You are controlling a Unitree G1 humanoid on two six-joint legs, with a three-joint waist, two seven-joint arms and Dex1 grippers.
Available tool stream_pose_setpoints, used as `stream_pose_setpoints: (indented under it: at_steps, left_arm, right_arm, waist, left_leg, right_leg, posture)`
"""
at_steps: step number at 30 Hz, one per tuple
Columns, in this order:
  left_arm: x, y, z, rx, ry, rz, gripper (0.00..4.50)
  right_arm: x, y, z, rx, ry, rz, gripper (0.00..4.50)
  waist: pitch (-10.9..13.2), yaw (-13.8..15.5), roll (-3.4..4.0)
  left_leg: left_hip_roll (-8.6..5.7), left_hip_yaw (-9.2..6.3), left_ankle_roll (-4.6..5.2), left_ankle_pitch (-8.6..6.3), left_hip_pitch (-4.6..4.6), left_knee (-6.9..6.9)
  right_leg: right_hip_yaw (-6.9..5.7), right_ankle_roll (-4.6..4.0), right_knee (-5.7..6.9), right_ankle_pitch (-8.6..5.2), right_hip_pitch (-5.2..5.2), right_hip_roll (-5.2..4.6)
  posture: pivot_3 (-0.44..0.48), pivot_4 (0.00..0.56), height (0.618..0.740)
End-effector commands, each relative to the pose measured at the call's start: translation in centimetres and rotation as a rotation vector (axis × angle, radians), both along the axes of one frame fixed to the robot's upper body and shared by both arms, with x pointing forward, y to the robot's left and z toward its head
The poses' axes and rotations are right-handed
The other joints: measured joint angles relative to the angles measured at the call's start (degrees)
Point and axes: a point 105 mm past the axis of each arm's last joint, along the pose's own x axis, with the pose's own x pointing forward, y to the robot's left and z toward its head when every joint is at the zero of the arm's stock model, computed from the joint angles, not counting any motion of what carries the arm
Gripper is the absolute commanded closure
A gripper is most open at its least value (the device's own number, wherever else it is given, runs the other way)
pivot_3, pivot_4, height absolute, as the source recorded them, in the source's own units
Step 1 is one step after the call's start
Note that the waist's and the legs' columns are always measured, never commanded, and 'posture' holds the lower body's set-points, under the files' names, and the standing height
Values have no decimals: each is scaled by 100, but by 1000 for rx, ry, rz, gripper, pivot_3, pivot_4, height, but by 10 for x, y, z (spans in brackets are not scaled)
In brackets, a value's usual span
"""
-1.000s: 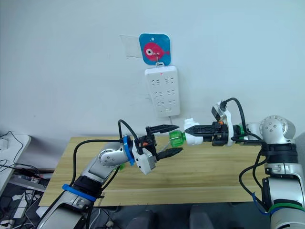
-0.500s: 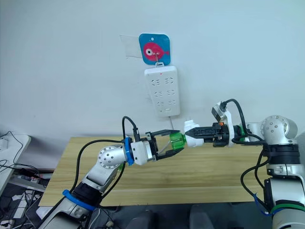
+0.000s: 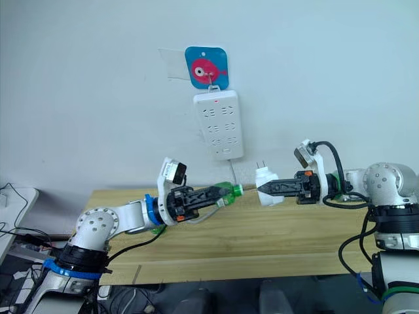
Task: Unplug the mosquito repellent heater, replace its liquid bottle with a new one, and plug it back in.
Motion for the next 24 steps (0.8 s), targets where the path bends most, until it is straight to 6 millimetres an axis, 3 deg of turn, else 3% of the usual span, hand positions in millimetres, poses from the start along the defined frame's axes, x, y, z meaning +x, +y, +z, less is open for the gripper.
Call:
stream_pose_setpoints:
  at_steps: [1,4,8,11,13,17,24]
  left_arm:
    - [-4,3,8,-30,-23,-10,2228]
    - [-5,7,8,-15,-36,1,2228]
    - [-4,15,5,21,-65,46,2228]
    - [-6,17,1,46,-79,70,2228]
    - [-12,15,-1,49,-86,65,2228]
    - [-20,9,-4,61,-108,56,2228]
    - [-21,8,-6,60,-117,83,2228]
  right_arm:
    - [7,-10,13,19,-31,-53,1472]
    - [14,-22,11,-2,-25,-123,1472]
    - [29,-53,-12,-138,-42,-278,1472]
    - [42,-89,-51,-409,-77,-401,1472]
    - [45,-127,-85,-665,-76,-482,1472]
    - [37,-184,-122,-980,-84,-521,1472]
    - [31,-217,-140,-1138,-81,-538,1472]
  waist:
    - [1,3,1]
    - [1,3,0]
    - [6,14,0]
    - [11,22,-2]
    - [14,24,-5]
    - [57,54,14]
    - [116,61,15]
  left_leg:
    - [-2,3,0,0,0,0]
    - [-3,7,0,0,1,0]
    - [-3,10,0,0,0,-2]
    - [-4,15,0,0,0,-2]
    - [-4,15,0,0,0,-3]
    - [-9,22,0,0,1,-3]
    - [-4,41,-1,0,13,-5]
  right_leg:
    - [2,0,-1,0,0,-4]
    - [5,-1,-1,0,0,-6]
    - [6,-1,-3,0,0,-6]
    - [9,-1,-4,0,0,-7]
    - [9,-1,-6,0,0,-8]
    - [14,-1,-4,0,-1,-16]
    - [25,-2,3,1,-1,-16]
  posture:
    - [-62,166,740]
    - [-57,170,740]
    - [-46,178,740]
    - [-33,186,740]
    - [-27,188,740]
    - [-5,193,740]
    - [14,200,740]
